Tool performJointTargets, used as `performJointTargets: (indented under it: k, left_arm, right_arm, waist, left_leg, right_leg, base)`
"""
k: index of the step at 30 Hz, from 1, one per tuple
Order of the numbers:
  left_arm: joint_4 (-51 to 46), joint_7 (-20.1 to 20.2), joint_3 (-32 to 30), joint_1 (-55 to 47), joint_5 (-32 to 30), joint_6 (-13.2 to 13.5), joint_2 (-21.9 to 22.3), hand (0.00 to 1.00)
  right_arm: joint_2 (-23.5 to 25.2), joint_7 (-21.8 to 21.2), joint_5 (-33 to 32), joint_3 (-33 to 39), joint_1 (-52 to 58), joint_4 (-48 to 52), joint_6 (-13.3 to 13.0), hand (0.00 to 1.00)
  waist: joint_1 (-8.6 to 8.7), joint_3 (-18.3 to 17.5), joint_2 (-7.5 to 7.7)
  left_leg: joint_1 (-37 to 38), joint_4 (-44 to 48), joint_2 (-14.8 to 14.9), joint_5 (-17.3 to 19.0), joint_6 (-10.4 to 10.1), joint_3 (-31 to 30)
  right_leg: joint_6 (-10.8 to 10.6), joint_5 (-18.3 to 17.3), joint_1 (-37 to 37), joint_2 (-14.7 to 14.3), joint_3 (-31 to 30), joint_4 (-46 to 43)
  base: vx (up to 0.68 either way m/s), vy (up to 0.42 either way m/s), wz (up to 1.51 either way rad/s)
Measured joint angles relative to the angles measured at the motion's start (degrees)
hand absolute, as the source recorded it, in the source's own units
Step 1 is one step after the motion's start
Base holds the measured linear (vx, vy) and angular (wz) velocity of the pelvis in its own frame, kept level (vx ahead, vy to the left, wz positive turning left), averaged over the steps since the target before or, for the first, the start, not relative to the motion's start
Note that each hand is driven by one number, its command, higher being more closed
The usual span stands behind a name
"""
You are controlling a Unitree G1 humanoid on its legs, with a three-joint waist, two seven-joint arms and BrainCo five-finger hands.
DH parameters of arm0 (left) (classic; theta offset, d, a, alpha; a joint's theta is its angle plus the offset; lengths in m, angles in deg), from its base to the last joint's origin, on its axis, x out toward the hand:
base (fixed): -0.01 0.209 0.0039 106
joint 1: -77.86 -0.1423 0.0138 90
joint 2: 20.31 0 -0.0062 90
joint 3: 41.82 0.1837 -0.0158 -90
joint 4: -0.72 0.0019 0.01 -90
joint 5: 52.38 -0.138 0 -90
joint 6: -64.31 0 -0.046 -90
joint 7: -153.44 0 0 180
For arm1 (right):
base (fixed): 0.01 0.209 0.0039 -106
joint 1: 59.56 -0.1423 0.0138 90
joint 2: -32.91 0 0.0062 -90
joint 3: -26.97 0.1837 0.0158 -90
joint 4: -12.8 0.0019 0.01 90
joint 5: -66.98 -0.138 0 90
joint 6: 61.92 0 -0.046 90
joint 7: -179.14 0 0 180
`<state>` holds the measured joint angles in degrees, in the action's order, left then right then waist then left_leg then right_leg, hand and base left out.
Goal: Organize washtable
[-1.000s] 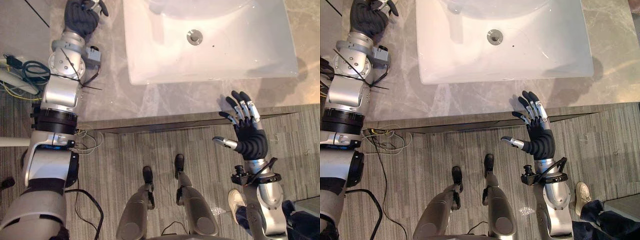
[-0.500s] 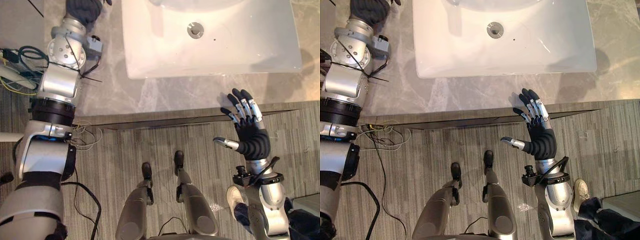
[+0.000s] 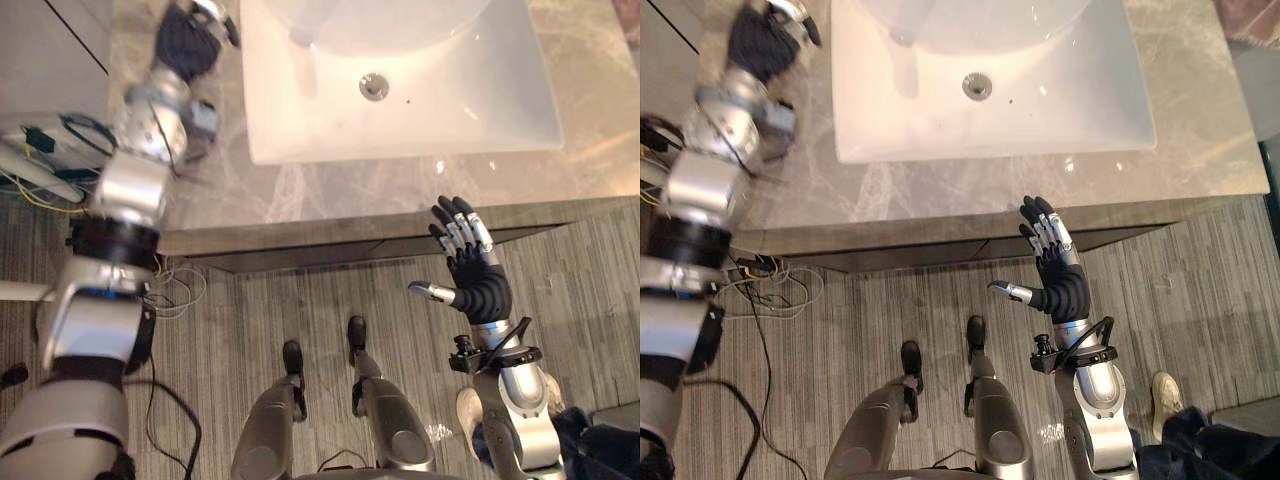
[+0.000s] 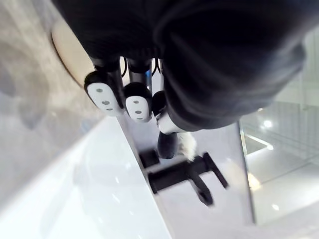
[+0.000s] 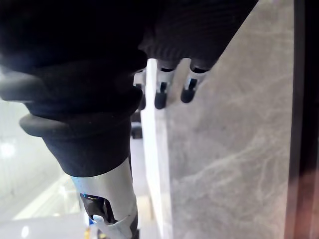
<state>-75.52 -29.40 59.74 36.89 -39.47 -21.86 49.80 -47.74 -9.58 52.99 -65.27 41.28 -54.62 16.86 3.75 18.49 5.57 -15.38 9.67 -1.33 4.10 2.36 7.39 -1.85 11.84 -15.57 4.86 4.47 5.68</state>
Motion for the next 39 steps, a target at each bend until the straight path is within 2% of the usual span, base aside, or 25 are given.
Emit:
performJointTargets:
  k: [3,4,5,7,10,13,15,17,20,22,24,26,29,30,31,32,33,34,35,36,37,39]
  left_arm:
    - [-9.44,1.89,-1.54,-14.58,0.25,0.43,5.21,1.0]
    - [-14.05,2.92,-3.46,-22.38,1.36,0.46,8.01,1.0]
    - [-18.18,3.4,-6.21,-30.23,3.1,0.54,11.05,0.0]
    - [-22.31,3.98,-9.98,-40.4,5.52,0.65,15.68,0.0]
    - [-28.42,4.13,-12.31,-56.42,9.27,1.4,24.28,0.0]
    - [-29.95,5.25,-11.33,-65.1,9.29,1.6,29.47,0.0]
    - [-29.01,6.67,-9.48,-71.98,10.5,1.51,34.0,0.0]
    - [-26.23,7.93,-7.94,-74.86,10.8,1.45,35.41,0.0]
    - [-19.43,8.92,-4.78,-74.96,11.44,1.01,36.65,0.0]
    - [-16.35,9.04,-3.59,-75.01,11.54,0.71,36.8,0.0]
    - [-15.2,9.02,-2.68,-75.0,12.46,0.14,36.9,0.0]
    - [-14.65,9.02,-2.34,-74.16,12.35,0.21,36.83,0.0]
    - [-11.78,8.52,-2.23,-71.21,11.04,0.51,36.5,0.0]
    - [-10.63,8.12,-2.13,-69.76,10.88,0.68,36.0,0.0]
    - [-9.31,7.58,-1.97,-67.73,9.84,1.11,35.27,0.0]
    - [-8.51,7.39,-2.05,-66.72,9.07,1.24,34.92,0.0]
    - [-7.74,7.36,-2.33,-65.83,7.77,1.38,34.17,0.0]
    - [-5.3,7.36,-2.22,-63.95,5.88,1.45,33.36,0.0]
    - [-3.91,7.26,-2.26,-63.26,5.0,1.36,33.4,0.0]
    - [-2.63,6.79,-2.22,-62.54,4.2,1.24,33.41,0.0]
    - [-2.52,6.46,-2.21,-62.49,4.13,1.02,33.43,0.0]
    - [-2.54,6.28,-2.43,-62.48,4.07,0.96,33.42,0.0]
  right_arm:
    - [1.4,0.08,0.09,2.23,0.5,-4.94,1.93,0.0]
    - [2.3,0.32,0.04,3.59,1.14,-6.79,1.76,0.0]
    - [3.06,0.84,0.03,4.73,1.47,-8.35,2.05,0.0]
    - [3.53,1.27,-0.31,6.07,2.16,-11.05,2.78,0.0]
    - [4.32,1.07,-6.39,6.82,4.95,-14.57,3.09,0.0]
    - [5.64,0.32,-8.35,6.78,7.27,-15.18,3.75,0.0]
    - [6.61,-1.53,-8.18,6.61,9.38,-16.38,3.89,0.0]
    - [6.85,-2.86,-7.26,6.56,10.34,-17.69,3.93,0.0]
    - [6.82,-2.88,-4.21,5.15,11.7,-24.39,6.37,0.0]
    - [6.75,-2.76,-2.0,3.68,13.53,-27.28,7.88,0.0]
    - [6.78,-2.62,-0.86,1.59,14.89,-28.01,8.09,0.0]
    - [6.7,-2.22,-0.36,1.53,14.77,-27.98,7.82,0.0]
    - [6.26,-0.92,1.62,1.46,12.91,-27.22,7.31,0.0]
    - [6.12,-0.31,2.15,1.28,12.97,-25.82,7.25,0.0]
    - [6.18,0.19,2.97,1.22,12.95,-24.84,7.17,0.0]
    - [6.18,0.5,3.5,1.22,12.78,-24.57,7.19,0.0]
    - [5.78,0.96,4.4,1.04,12.48,-24.31,7.16,0.0]
    - [5.62,1.17,5.49,1.16,12.48,-24.45,7.24,0.0]
    - [5.36,1.34,5.69,1.4,12.63,-24.77,7.35,0.0]
    - [5.1,1.59,5.67,1.88,12.59,-25.82,7.31,0.0]
    - [5.13,1.84,5.66,2.01,12.61,-26.4,7.32,0.0]
    - [5.1,2.39,5.65,2.32,11.53,-29.1,7.24,0.0]
  waist:
    - [-0.24,-2.4,-0.89]
    - [-0.93,-3.2,-1.79]
    - [-1.74,-4.66,-2.65]
    - [-2.46,-7.19,-4.22]
    - [-3.88,-11.05,-6.03]
    - [-4.65,-12.82,-6.29]
    - [-4.72,-13.91,-5.82]
    - [-4.76,-15.37,-5.41]
    - [-4.79,-15.84,-5.12]
    - [-4.76,-15.97,-5.46]
    - [-4.71,-16.23,-5.84]
    - [-4.78,-15.95,-5.35]
    - [-4.76,-14.85,-4.81]
    - [-4.65,-13.96,-4.3]
    - [-4.61,-13.23,-3.91]
    - [-4.7,-12.9,-3.9]
    - [-4.52,-11.51,-3.3]
    - [-4.14,-10.81,-3.28]
    - [-4.04,-10.83,-3.25]
    - [-3.63,-10.73,-3.32]
    - [-3.28,-10.78,-3.27]
    - [-3.15,-11.1,-2.76]
  left_leg:
    - [3.09,-2.02,0.1,-0.32,-0.44,-1.55]
    - [5.12,-3.24,0.17,-0.45,-0.64,-2.06]
    - [6.82,-4.28,0.27,-0.5,-0.71,-2.29]
    - [9.24,-5.83,0.33,-0.67,-0.95,-2.93]
    - [13.03,-7.79,0.29,-0.66,-0.95,-3.59]
    - [14.97,-8.54,0.28,-0.64,-0.97,-4.28]
    - [16.69,-9.29,0.3,-0.44,-1.31,-5.03]
    - [16.72,-9.86,0.3,-0.52,-1.42,-5.34]
    - [17.37,-11.06,0.34,-0.66,-1.58,-5.71]
    - [17.39,-11.33,0.36,-0.91,-1.95,-5.54]
    - [17.16,-11.29,0.46,-0.97,-2.04,-4.47]
    - [16.94,-10.27,0.49,-1.12,-1.7,-2.3]
    - [14.6,-6.69,0.58,0.6,-0.89,2.25]
    - [13.05,-4.2,0.8,1.76,-0.08,5.02]
    - [11.33,-1.71,1.56,3.24,0.74,8.22]
    - [10.87,-1.02,2.03,3.59,1.01,10.42]
    - [10.69,-1.52,3.02,4.11,1.77,14.31]
    - [9.99,-1.6,3.85,4.24,2.55,17.22]
    - [10.13,-1.63,4.33,4.13,2.82,18.83]
    - [10.28,-1.66,5.06,4.08,3.09,21.21]
    - [10.31,-1.66,5.24,4.06,3.14,22.1]
    - [10.42,-1.24,5.53,3.9,3.39,26.95]
  right_leg:
    - [0.34,-1.15,2.7,-0.32,1.36,-0.01]
    - [0.35,-1.82,4.35,-0.53,1.85,-0.01]
    - [0.32,-2.43,5.62,-0.67,2.07,-0.01]
    - [0.12,-3.37,7.62,-0.71,3.08,-0.01]
    - [-0.36,-4.76,10.8,-0.68,3.64,-0.01]
    - [-0.43,-5.31,12.76,-0.61,4.51,0.0]
    - [-0.68,-6.16,14.43,-0.6,5.06,0.01]
    - [-0.99,-6.49,14.62,-0.59,5.13,0.01]
    - [-0.77,-6.77,15.21,-0.59,5.52,0.01]
    - [-0.78,-6.77,15.01,-0.63,5.37,0.01]
    - [-1.08,-6.55,14.13,-0.78,4.6,0.0]
    - [-0.82,-5.73,12.93,-0.86,2.47,-0.25]
    - [-0.94,-5.57,8.42,-1.05,-2.06,-4.29]
    - [-1.93,-4.86,6.07,-1.25,-4.45,-6.0]
    - [-3.83,-2.32,3.79,-1.99,-6.78,-6.1]
    - [-5.03,-0.07,3.15,-2.42,-7.73,-5.15]
    - [-5.99,2.15,2.41,-2.83,-6.18,-3.86]
    - [-2.27,-2.46,0.36,-1.95,-0.28,-9.77]
    - [-2.11,-5.6,-0.39,-1.17,3.13,-13.88]
    - [-1.15,-11.4,-0.71,1.46,9.34,-22.9]
    - [-0.7,-13.94,-0.19,2.7,11.62,-26.94]
    - [-0.65,-21.56,4.05,8.01,17.52,-37.81]
  base:
    - [0.09,-0.017,0.18]
    - [0.14,-0.016,0.16]
    - [0.14,-0.013,0.15]
    - [0.1,-0.001,0.17]
    - [0.09,0.022,0.1]
    - [0.03,0.019,0.15]
    - [-0.01,0.009,0.15]
    - [-0.04,0.003,0.08]
    - [-0.05,-0.002,0.06]
    - [0.0,0.003,-0.04]
    - [0.03,0.008,-0.26]
    - [0.04,0.017,-0.46]
    - [-0.04,0.059,-0.8]
    - [-0.16,0.087,-1.22]
    - [-0.21,0.107,-1.35]
    - [-0.28,0.105,-1.62]
    - [-0.27,0.086,-1.6]
    - [-0.24,0.087,-1.53]
    - [-0.15,0.098,-1.31]
    - [-0.06,0.077,-0.93]
    - [-0.07,0.082,-1.0]
    - [-0.05,0.042,-0.98]
